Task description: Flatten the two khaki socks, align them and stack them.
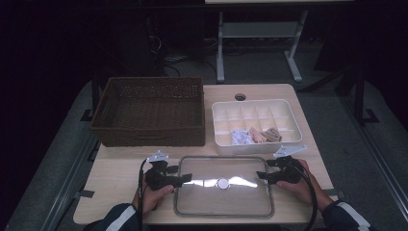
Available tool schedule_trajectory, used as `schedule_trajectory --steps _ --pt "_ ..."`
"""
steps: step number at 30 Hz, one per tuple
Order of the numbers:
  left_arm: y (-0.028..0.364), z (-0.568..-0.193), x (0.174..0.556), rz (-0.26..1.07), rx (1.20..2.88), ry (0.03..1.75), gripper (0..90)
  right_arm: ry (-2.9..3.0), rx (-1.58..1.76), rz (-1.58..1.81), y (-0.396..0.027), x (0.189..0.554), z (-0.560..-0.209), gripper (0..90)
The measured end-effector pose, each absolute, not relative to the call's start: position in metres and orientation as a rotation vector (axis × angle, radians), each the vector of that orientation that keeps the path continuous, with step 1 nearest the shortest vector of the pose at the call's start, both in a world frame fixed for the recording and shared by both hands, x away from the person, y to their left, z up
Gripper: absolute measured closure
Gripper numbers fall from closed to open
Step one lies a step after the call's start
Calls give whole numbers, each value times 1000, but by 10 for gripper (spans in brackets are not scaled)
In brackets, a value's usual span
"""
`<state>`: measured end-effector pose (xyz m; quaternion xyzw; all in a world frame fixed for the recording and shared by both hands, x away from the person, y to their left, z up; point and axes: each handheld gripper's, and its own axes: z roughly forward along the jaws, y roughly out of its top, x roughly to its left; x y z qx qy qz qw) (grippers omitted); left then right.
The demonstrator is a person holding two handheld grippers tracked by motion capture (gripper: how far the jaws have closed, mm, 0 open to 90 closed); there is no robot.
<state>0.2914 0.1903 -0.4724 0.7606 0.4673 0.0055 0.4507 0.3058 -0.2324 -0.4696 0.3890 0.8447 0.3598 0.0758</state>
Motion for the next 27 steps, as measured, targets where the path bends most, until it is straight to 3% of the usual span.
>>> schedule_trajectory --steps 18,20,22,27 --pt "213 -485 303 -205 1534 1308 221 2540 1141 1075 -227 306 -470 327" --pt "219 -490 306 -276 1453 1319 222 2535 1139 1080 -227 306 -470 327" --pt "223 -493 307 -282 1432 1321 300 2533 1140 1092 -228 306 -471 327" --pt "225 -494 309 -323 1419 1339 350 2529 1136 1104 -228 306 -471 326"
